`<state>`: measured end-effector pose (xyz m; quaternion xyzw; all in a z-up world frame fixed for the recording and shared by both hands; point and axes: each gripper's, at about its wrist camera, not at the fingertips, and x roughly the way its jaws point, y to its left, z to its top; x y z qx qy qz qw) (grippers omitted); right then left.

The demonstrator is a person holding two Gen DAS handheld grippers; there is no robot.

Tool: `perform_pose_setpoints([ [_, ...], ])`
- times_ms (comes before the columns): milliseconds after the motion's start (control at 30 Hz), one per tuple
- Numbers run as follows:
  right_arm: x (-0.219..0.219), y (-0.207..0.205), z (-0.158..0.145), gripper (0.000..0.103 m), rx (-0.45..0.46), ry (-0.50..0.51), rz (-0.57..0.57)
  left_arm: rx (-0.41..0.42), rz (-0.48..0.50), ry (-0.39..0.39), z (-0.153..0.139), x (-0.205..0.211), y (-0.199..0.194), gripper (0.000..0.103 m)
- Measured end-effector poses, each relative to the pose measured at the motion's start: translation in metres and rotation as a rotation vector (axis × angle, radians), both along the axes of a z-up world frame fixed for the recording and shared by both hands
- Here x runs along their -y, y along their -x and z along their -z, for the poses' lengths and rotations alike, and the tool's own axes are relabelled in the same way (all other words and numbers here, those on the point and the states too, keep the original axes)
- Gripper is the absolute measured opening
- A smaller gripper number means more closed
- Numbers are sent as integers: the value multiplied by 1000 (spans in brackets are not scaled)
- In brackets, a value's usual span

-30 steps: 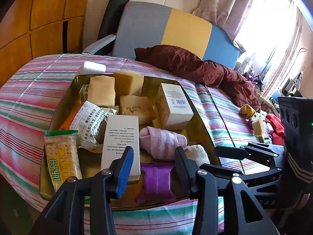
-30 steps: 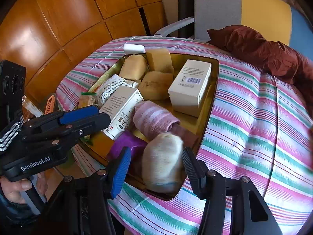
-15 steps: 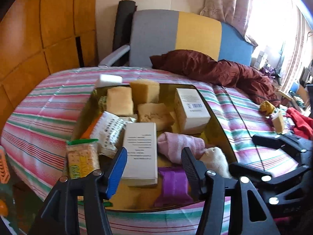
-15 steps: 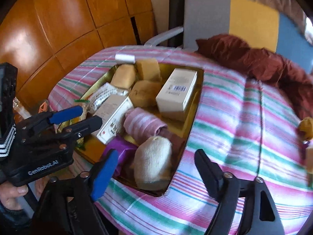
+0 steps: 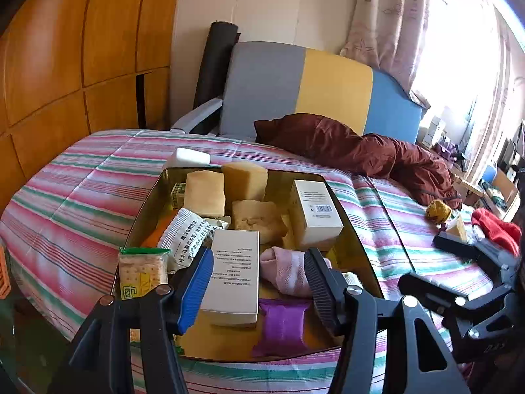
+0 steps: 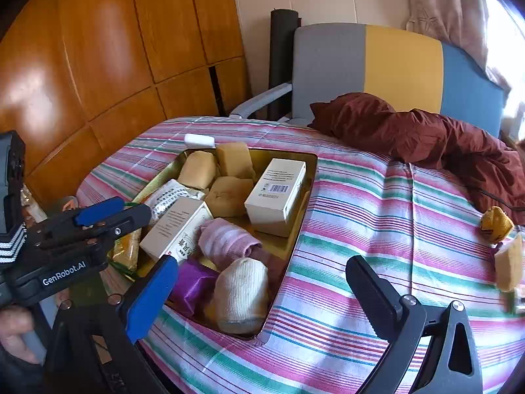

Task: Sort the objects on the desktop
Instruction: 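Move both open tools back toward the remaining items beside the red blanket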

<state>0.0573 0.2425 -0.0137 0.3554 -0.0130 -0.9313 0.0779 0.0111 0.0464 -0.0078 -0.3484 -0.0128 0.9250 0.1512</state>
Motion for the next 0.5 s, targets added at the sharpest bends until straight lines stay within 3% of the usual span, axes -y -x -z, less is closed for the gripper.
perform_pose_setpoints([
  [100,3,-7,-8,103,-72,-79,9,-2,1,-8,0,-2,0,67],
  [167,1,-7,-11,103,-77,-97,7,-16,-2,9,-1,-4,-1,87],
  [400,-18,-5,-13,103,-36,-89,24,-36,-2,26,-3,-6,-2,89],
  [500,-30,-4,-13,103,-1,-98,46,-49,2,36,-4,-9,-4,103],
])
